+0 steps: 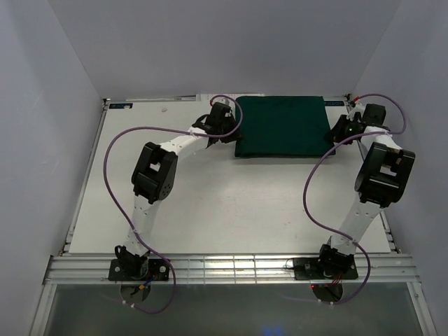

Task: Open and lay out the surgical kit
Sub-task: Move the surgical kit at the center of the board.

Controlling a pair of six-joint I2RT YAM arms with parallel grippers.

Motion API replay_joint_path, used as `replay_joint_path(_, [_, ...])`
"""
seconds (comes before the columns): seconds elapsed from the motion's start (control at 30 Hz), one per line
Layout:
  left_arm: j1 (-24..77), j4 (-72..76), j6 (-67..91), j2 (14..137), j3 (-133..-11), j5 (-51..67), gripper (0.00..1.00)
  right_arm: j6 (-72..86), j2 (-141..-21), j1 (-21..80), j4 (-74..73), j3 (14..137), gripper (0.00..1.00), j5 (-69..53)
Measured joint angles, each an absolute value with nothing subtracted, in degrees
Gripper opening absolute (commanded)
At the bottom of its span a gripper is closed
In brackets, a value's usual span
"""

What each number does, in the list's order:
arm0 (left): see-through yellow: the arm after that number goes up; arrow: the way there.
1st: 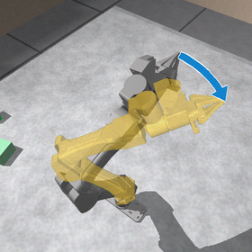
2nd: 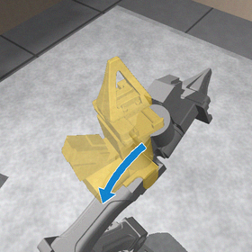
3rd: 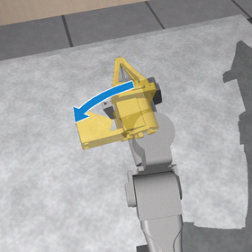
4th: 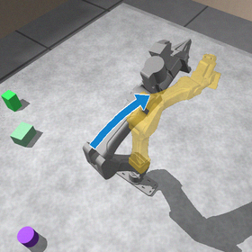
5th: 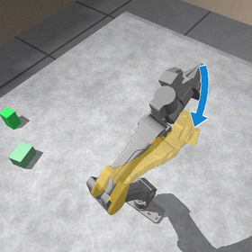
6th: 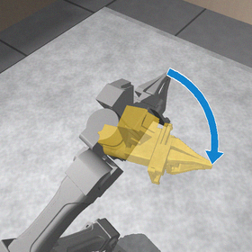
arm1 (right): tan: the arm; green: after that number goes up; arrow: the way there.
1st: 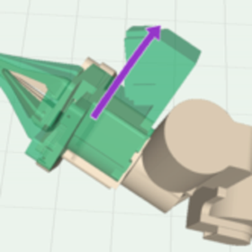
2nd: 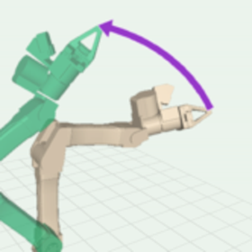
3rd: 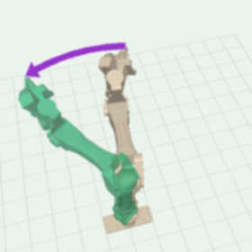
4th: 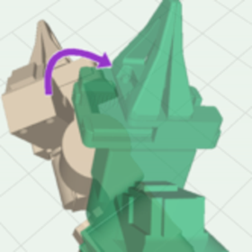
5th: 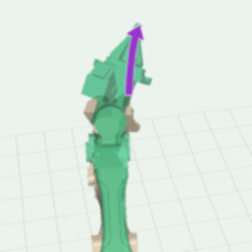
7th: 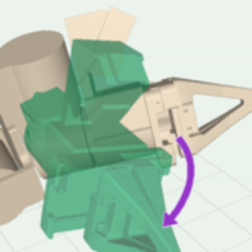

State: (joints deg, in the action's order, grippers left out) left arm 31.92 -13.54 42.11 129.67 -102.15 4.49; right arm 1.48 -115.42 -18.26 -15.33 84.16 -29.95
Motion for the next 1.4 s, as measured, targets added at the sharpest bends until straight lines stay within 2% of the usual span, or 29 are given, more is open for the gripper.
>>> replay_joint_path(0.53, [26.02,-19.77,36.49,102.3,-69.69,-2.04,0.0,8.93,-98.94,-2.11,-7.31,61.41,0.08,-27.44])
replay_joint_path(0.73, [25.78,-21.85,35.31,94.26,-61.49,-3.44,0.0,12.27,-93.01,1.43,-4.14,53.82,0.08,-26.81])
replay_joint_path(1.1, [24.86,-23.31,32.97,89.17,-56.73,-4.16,0.0,18.57,-82.37,5.32,-1.48,42.59,0.08,-23.4])
replay_joint_path(1.4, [24.6,-21.85,33.74,88.01,-54.98,-3.01,0.0,18.85,-81.8,5.34,-1.48,42.11,0.08,-22.85])
